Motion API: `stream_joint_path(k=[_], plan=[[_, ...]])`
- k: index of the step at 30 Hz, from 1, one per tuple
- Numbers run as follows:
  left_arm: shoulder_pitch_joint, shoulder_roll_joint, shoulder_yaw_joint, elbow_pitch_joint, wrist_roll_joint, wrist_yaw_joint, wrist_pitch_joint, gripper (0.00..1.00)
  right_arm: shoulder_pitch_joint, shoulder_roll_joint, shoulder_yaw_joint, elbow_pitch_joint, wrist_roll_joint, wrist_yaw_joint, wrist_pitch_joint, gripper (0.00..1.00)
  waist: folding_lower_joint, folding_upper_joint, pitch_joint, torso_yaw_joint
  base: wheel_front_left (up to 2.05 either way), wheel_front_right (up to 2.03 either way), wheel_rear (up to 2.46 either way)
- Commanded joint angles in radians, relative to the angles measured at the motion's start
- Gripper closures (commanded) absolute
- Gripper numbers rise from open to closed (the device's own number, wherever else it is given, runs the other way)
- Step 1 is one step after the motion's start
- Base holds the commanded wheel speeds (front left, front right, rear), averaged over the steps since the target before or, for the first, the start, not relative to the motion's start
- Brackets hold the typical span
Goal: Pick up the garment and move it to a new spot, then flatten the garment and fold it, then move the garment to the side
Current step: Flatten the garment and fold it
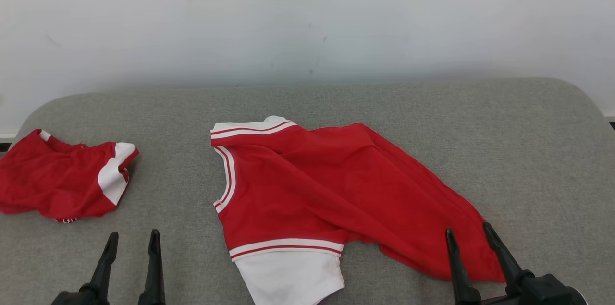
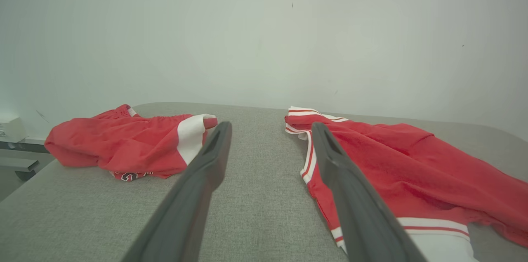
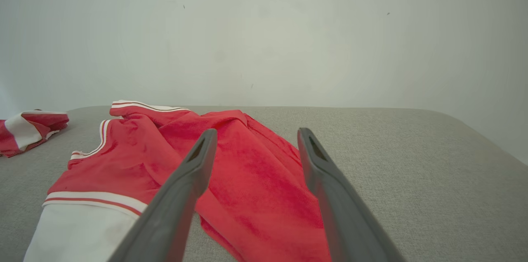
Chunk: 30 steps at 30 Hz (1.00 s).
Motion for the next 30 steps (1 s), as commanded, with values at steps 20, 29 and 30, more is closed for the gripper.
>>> stream_joint_path(k=[20,29,30], plan=[[0.01,-0.04,-0.087,0.156,-0.008,-0.04,-0.001,0.0,0.002,-0.031,-0.05,0.093,0.011,-0.003,0.012,0.0,0.0001,0.0001,0.01,-0.008,0.0,0.0,0.0],[0.015,-0.048,-0.248,0.33,-0.034,-0.047,-0.001,0.0,-0.037,-0.042,-0.104,0.248,0.016,-0.003,-0.004,0.0,0.0001,0.0001,0.036,-0.017,0.0,0.0,0.0],[0.012,-0.049,-0.262,0.345,-0.041,-0.048,-0.001,0.0,-0.044,-0.042,-0.11,0.265,0.019,-0.003,-0.007,0.0,0.0001,0.0001,0.041,-0.018,0.0,0.0,0.0]])
